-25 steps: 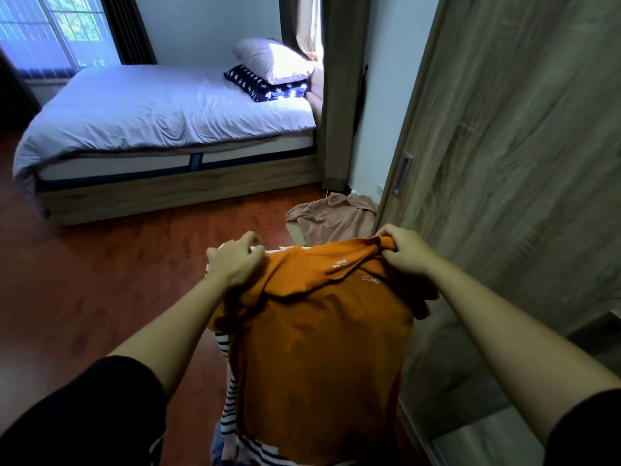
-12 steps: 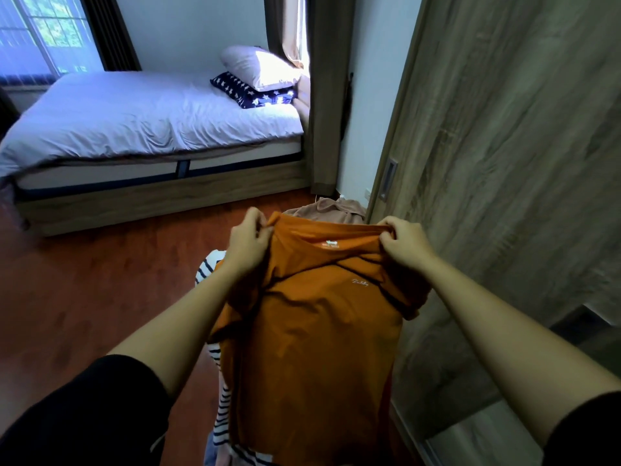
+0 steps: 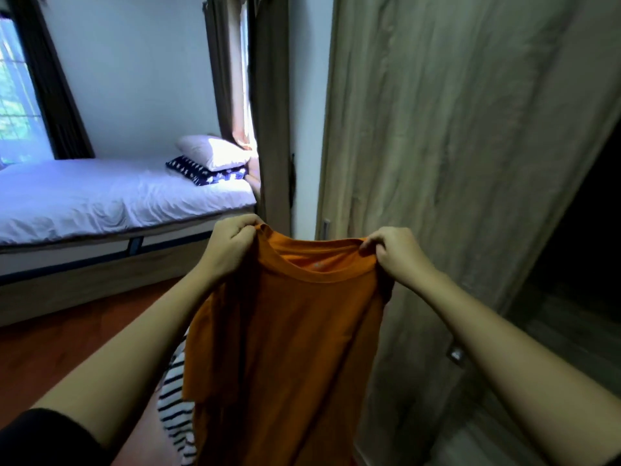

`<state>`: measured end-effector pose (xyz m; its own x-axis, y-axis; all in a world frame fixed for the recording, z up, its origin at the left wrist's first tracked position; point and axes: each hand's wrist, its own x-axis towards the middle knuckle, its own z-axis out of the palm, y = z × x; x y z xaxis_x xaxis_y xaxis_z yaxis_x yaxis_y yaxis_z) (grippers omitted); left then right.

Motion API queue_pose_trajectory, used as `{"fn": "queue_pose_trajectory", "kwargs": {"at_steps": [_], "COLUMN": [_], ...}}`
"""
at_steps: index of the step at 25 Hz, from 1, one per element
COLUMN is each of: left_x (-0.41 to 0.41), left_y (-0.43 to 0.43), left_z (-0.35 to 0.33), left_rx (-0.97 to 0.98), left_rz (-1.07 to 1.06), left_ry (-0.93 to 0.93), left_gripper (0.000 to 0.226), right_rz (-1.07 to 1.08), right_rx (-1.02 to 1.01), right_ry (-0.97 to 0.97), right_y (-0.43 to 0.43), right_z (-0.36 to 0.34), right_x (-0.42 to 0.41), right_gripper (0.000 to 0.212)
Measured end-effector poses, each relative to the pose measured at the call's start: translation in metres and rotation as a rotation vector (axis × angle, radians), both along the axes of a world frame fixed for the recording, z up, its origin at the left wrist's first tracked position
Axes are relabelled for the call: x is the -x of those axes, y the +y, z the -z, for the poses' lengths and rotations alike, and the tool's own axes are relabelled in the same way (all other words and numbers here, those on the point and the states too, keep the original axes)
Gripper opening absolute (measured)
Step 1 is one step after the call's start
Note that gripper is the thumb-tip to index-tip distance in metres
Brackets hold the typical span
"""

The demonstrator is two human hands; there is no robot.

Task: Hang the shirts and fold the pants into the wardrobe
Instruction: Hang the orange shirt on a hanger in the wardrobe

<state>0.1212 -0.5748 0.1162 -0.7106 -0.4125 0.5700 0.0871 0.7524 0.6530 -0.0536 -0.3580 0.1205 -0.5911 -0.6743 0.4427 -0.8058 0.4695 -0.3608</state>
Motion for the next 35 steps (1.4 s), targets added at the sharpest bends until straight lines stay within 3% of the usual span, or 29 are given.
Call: {"fn": "queue_pose_trajectory", "kwargs": {"at_steps": [3,5,7,9,12,17,20,23,27,31,35], "left_x": [0.006,0.018,0.033,0.055,0.091,0.143,0.175,0.213,0.287,0.347,0.390], "left_y": [0.048,0.071,0.089,0.113,0.163,0.253,0.306,0.351,0.393,0.411,0.429], "left_z": [-0.043,-0.065,-0.078,-0.080,-0.070,-0.059,-0.060,-0.069,-0.080,-0.085,-0.091], "left_rx": [0.174,0.245,0.155,0.086,0.074,0.124,0.245,0.160,0.029,-0.104,-0.197], "left_rz": [0.187,0.260,0.337,0.403,0.525,0.661,0.642,0.573,0.507,0.468,0.455], "left_ry": [-0.024,0.029,0.088,0.142,0.135,0.087,0.121,0.158,-0.005,-0.200,-0.253], "left_gripper": [0.020,0.026,0.022,0.031,0.039,0.049,0.045,0.044,0.034,0.053,0.059], "right_rz": [0.094,0.098,0.093,0.116,0.150,0.296,0.387,0.444,0.495,0.501,0.578], "right_rx": [0.241,0.286,0.246,0.199,0.088,0.113,0.030,-0.115,-0.285,-0.327,-0.296], "right_ry": [0.113,0.181,0.234,0.290,0.319,0.283,0.247,0.234,0.258,0.238,0.184], "right_y": [0.065,0.114,0.160,0.207,0.268,0.348,0.373,0.384,0.397,0.419,0.448], "right_z": [-0.037,-0.057,-0.070,-0.079,-0.082,-0.084,-0.085,-0.079,-0.065,-0.052,-0.026], "right_x": [-0.011,-0.018,-0.024,-0.028,-0.026,-0.024,-0.021,-0.013,0.006,0.007,0.018], "right_gripper": [0.031,0.024,0.013,0.022,0.024,0.020,0.024,0.022,0.021,0.019,0.019]}}
